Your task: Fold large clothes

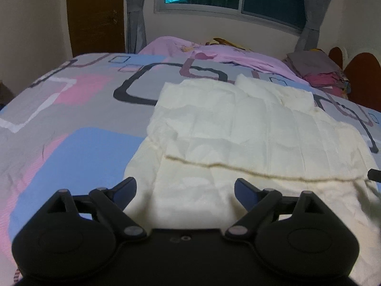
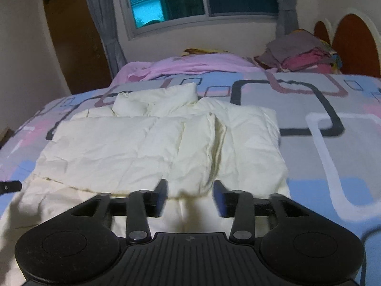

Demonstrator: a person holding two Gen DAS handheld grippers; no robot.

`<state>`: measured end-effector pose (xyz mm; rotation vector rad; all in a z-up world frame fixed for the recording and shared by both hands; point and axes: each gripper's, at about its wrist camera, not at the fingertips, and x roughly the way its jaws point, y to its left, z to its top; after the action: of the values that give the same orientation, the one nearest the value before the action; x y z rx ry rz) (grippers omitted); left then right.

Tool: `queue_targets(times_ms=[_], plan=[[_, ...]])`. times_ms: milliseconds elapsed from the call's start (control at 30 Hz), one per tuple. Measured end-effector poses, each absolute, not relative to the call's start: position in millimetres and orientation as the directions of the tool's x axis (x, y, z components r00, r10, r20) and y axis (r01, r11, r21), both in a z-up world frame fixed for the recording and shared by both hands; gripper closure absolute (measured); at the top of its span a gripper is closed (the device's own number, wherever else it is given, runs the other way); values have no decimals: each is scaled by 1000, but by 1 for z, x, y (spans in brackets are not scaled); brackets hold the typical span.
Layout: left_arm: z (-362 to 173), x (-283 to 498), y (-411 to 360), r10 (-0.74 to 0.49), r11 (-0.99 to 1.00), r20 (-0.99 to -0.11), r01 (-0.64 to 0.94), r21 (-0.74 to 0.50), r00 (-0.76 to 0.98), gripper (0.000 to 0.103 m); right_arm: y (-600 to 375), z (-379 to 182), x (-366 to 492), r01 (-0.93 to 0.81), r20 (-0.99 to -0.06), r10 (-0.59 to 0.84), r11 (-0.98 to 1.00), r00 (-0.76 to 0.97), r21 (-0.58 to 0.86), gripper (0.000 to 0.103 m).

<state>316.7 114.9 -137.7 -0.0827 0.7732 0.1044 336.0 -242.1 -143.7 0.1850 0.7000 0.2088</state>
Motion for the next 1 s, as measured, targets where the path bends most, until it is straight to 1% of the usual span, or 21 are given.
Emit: queue_targets(times_ms=[33,267,400,533,700,800,1000], plan=[[-139,312,117,53,992,-703,-120,-46,709,14,-241,-141,327,-118,-611,238,966,755,231,32],[-144,273,131,-32,994,-716,-53,-96,698,13,-228,-137,265,-77,-635,171,982,753,172,32],[-146,246,146,-57,992,-722,-41,-118,690,8,-230,-141,229,-29,-662,131,986,738,162,32],[-148,220,159,-59,991,-727,-46,-123,684,7,-230,-142,191,0,-675,104,988,730,153,32],[-155,192,178,-49,987,-742,-81,-138,669,7,-230,-141,152,28,-684,78,989,725,143,32],[-158,176,192,-37,980,-751,-121,-155,659,7,-238,-142,133,77,-696,36,988,717,130,32],[-166,147,214,-49,957,-772,-193,-219,634,8,-254,-146,99,157,-725,16,973,689,171,32]])
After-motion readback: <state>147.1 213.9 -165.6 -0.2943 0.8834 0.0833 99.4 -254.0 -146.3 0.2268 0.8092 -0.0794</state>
